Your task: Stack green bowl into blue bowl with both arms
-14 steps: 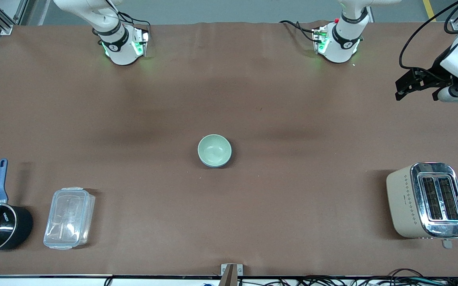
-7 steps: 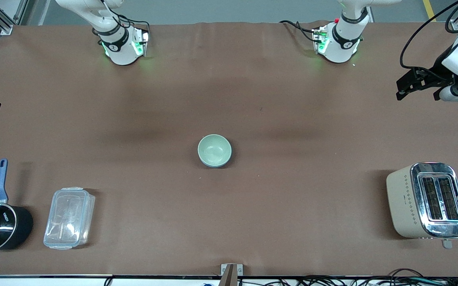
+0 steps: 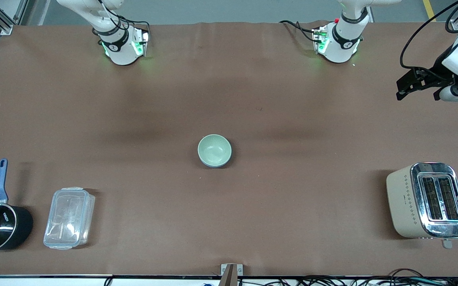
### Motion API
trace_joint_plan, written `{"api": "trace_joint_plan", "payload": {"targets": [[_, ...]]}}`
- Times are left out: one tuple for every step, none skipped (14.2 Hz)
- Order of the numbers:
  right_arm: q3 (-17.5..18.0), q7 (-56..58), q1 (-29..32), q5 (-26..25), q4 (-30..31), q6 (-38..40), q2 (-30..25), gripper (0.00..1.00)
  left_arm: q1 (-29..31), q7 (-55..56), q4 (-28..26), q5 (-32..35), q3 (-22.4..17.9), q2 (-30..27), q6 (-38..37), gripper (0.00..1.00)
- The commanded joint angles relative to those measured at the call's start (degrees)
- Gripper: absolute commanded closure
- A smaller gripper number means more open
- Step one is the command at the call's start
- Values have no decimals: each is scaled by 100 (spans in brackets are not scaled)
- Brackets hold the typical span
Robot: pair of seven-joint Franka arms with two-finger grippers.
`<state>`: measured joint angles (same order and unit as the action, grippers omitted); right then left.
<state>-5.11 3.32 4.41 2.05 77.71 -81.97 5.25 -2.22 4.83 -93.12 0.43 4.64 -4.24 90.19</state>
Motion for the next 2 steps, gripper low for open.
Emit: {"api": "trace_joint_plan", "payload": {"targets": [[72,-42,7,-65,8,-21,-24,0,19,-131,83,-34,-16,20,-28,0],[63,-42,-28,-65,60,-82,-58,0,19,-131,83,-34,-25,20,-28,0]]}}
